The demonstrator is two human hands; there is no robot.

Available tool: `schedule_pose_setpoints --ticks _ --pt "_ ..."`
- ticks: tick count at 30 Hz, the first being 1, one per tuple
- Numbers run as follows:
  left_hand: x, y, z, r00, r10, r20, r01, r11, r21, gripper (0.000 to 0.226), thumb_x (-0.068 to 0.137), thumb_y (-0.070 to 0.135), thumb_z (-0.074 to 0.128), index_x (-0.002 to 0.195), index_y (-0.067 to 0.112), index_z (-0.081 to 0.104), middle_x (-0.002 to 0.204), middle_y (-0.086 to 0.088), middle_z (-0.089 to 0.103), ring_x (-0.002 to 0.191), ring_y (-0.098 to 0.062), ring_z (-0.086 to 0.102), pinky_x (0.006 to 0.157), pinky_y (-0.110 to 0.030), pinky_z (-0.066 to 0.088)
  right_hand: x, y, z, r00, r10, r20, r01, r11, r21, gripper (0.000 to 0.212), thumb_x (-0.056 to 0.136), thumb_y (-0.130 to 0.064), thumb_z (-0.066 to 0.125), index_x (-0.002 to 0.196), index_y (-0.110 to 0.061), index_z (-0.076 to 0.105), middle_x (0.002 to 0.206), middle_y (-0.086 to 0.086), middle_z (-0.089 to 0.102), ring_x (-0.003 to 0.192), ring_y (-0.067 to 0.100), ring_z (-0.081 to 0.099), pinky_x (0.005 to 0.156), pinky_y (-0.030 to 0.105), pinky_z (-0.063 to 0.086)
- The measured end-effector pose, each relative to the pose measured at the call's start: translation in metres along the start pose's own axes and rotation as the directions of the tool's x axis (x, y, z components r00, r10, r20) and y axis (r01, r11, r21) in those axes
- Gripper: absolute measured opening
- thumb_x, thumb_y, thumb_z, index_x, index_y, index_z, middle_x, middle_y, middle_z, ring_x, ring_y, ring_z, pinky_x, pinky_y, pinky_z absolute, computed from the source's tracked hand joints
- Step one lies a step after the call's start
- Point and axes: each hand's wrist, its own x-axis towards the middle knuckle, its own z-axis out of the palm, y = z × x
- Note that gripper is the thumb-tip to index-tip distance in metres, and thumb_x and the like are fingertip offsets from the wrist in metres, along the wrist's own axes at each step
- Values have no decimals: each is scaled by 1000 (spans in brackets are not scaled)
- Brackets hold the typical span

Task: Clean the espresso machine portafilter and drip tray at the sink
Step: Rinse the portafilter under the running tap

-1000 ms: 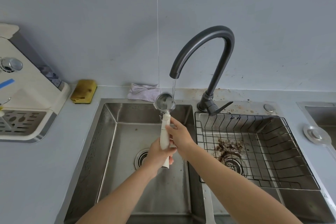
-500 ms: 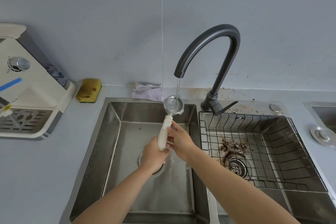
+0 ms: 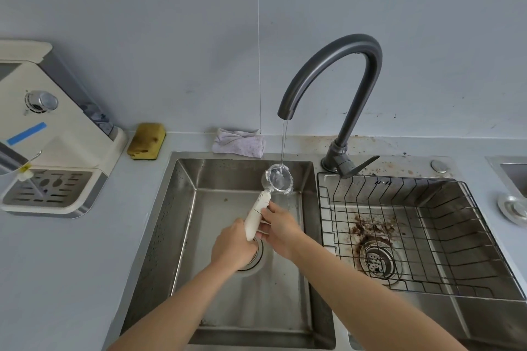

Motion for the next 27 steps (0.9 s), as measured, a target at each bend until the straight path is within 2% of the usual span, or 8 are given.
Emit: schedule_pose_setpoints --ticks 3,7,10,12,15,18,22,27 --pt "0 1 -3 1000 -2 30 2 1000 -3 26 81 17 57 105 9 50 101 -11 64 90 -33 64 71 -35 51 -3 -1 -1 1000 -2 0 2 1000 7 36 100 -7 29 134 -8 42 101 10 53 74 16 56 57 22 45" --pt "1 4 -6 994 27 106 -18 996 -82 15 78 13 55 91 14 48 79 -6 65 54 -20 62 57 -27 48 -6 -3 -4 1000 -17 -13 17 1000 17 30 99 -7 32 125 -10 47 90 6 55 72 16 57 57 23 45" --pt "-2 10 -12 974 53 219 20 948 -317 10 77 4 56 78 12 52 52 -3 56 37 -14 51 48 -23 42 -8 -5 -6 999 -28 -41 28 1000 -4 20 99 -8 35 111 -11 50 82 5 54 67 16 55 55 22 44" --pt "-7 16 -17 944 51 325 132 846 -516 12 79 -2 57 76 9 54 46 -3 50 30 -13 46 39 -17 39 -9 -7 -9 998 -29 -58 28 999 -23 14 98 -10 39 103 -12 51 81 5 55 65 15 54 54 22 43" --pt "-10 22 -19 905 71 420 239 732 -638 7 82 -1 56 83 6 55 50 -5 49 32 -12 47 37 -17 39 -10 -9 -13 995 -31 -96 28 999 -28 9 96 -14 45 101 -13 52 82 5 56 65 16 54 55 23 43" --pt "-11 26 -14 875 105 473 319 609 -726 9 83 -3 54 79 5 52 47 -3 49 33 -12 46 36 -18 38 -9 -12 -16 992 -47 -121 43 999 -30 17 93 -16 52 109 -12 53 86 7 57 69 18 56 62 28 46" --pt "-13 30 -7 827 150 542 447 409 -796 11 84 -3 51 80 7 51 48 -4 50 34 -11 45 36 -18 38 -12 -20 -21 991 -52 -123 44 997 -68 6 91 -18 57 90 -13 57 82 5 56 69 18 54 66 29 47" --pt "-17 32 3 790 265 553 466 327 -822 14 77 -3 56 79 9 50 51 -3 51 37 -11 45 40 -18 39 -13 -28 -28 993 -73 -88 62 991 -119 3 89 -11 57 88 -10 54 77 4 53 63 15 47 60 25 41"
